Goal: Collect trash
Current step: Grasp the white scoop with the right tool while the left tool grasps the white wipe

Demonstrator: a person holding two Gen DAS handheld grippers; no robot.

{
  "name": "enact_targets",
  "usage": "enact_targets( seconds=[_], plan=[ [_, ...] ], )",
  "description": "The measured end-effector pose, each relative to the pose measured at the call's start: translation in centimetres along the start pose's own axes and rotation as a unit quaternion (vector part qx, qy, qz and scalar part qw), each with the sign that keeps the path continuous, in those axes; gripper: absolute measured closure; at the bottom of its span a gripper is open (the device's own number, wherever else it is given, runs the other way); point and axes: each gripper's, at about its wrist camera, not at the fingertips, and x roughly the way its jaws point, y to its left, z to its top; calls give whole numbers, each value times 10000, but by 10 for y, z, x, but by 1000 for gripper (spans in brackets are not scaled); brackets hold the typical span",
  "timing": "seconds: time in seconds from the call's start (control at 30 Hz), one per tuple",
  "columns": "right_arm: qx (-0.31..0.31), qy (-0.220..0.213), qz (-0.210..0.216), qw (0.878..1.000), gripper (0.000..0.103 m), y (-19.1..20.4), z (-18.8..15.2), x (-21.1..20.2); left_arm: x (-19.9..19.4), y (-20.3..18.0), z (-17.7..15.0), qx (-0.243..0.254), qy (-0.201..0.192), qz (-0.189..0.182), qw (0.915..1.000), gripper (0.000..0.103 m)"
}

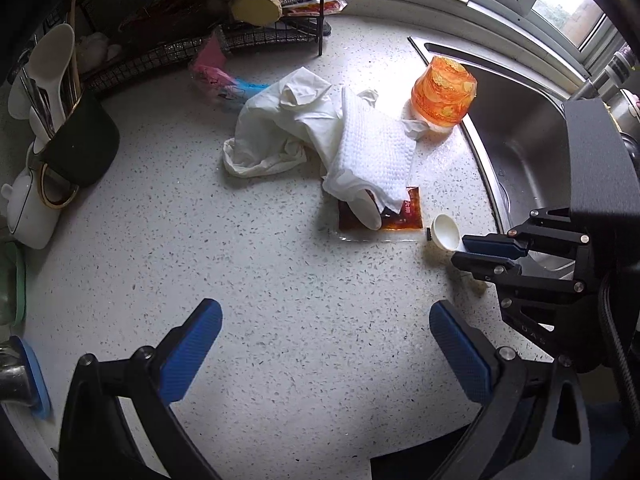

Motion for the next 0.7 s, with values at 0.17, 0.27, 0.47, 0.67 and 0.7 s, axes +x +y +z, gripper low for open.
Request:
enact_targets(
  seconds=[0.17,0.27,0.47,0.67,0.7],
  plan=[
    [290,-199,18,9994,94,-8,-6,-18,-4,1,15,84,-66,-129,9999,0],
    [546,-318,53,9980,94,-22,-12,-31,-5,-1,29,198,-92,-230,9995,0],
    [1052,-471,69,9933,94,-44,-15,-43,5,-5,63,505,-55,-359,9981,13],
    [1313,-449,29,9903,94,-55,-22,-47,28,-13,88,769,107,-354,9964,14],
    [1336,-430,27,9901,94,-55,-23,-47,32,-13,90,764,136,-359,9963,17]
  ],
)
